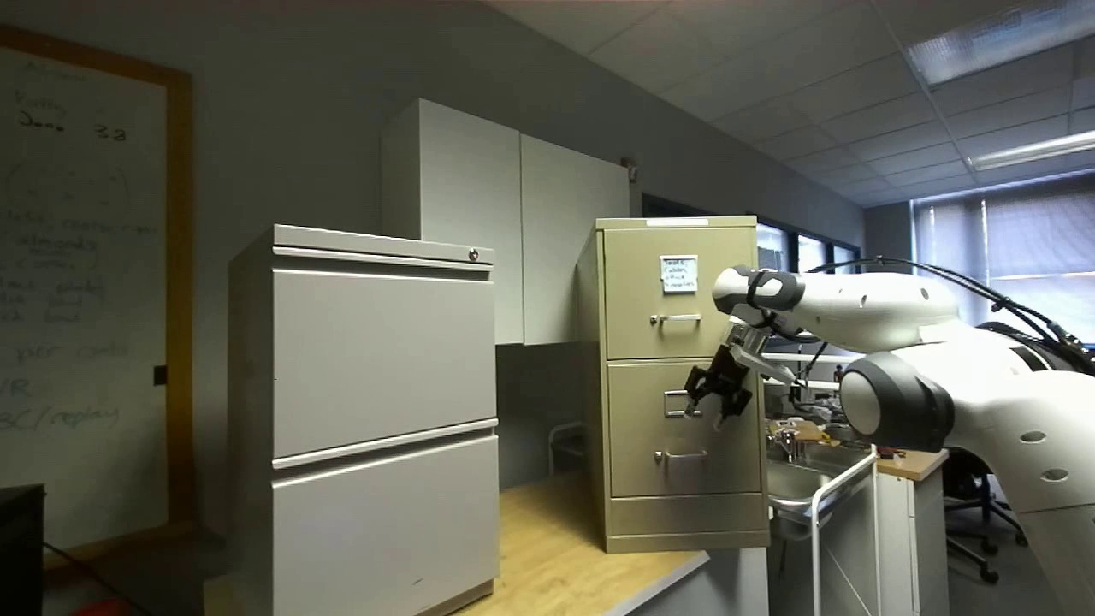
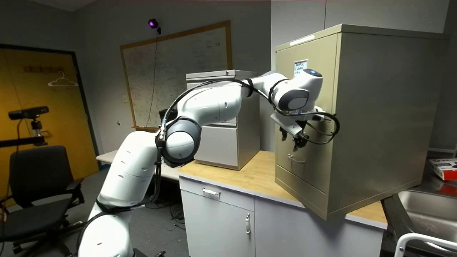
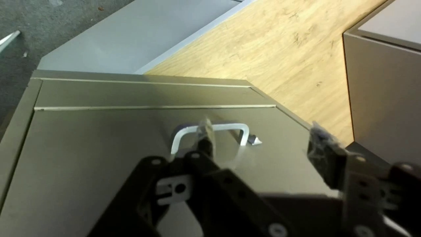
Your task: Open the bottom drawer of the file cabinet to the right fully
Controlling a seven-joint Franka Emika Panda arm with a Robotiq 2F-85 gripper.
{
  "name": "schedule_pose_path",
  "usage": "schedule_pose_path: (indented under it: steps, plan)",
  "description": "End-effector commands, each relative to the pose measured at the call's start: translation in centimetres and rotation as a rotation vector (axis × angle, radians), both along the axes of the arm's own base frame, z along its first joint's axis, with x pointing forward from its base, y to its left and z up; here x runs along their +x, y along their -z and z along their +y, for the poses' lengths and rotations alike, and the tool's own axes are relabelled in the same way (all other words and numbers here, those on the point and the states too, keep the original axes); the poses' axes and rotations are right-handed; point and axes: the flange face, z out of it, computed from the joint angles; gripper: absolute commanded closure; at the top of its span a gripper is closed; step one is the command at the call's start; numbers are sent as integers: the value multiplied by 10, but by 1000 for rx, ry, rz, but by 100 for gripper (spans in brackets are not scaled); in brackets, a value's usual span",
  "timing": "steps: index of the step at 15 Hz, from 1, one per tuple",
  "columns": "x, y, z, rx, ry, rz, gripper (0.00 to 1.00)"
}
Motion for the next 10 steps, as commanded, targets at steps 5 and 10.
schedule_pose_path:
  steps: [5,10]
  plan:
    - [-8,94,-17,145,144,-9,0]
    - [-16,132,-31,257,359,-56,0]
